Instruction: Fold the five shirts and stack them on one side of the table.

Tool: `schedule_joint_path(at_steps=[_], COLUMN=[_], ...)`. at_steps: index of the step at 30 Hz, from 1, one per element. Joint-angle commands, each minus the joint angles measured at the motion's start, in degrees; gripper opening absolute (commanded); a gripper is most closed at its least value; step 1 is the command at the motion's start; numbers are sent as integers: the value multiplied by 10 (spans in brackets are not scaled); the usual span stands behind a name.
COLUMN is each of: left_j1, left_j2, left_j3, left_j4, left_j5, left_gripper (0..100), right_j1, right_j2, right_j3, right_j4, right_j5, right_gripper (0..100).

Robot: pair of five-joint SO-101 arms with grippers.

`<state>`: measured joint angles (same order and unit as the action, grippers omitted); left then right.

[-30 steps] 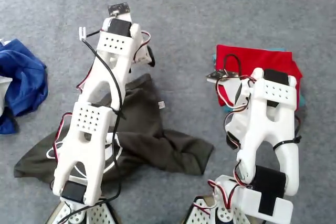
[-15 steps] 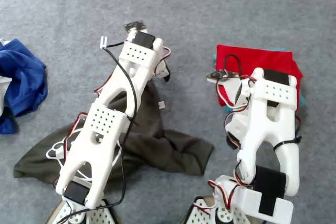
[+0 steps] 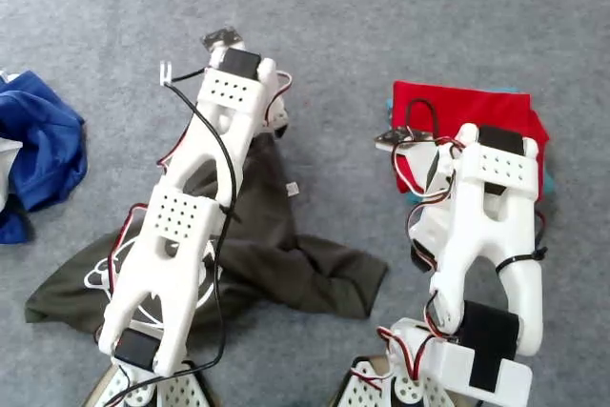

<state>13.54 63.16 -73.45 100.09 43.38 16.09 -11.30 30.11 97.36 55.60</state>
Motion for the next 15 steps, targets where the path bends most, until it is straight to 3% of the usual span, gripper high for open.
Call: schedule_joint_path(at_steps=[1,15], left_j1=[3,11], left_j2=[-51,10], left_j3=[-29,-29], left_j4=[4,-23], left_j5=[-21,-75], left_gripper=[203,199], right_j1=[4,4], right_j2=[-15,-15], right_j3=[0,0], right_j4=[-3,-3], right_j5=[-3,-5], right_gripper=[33,33])
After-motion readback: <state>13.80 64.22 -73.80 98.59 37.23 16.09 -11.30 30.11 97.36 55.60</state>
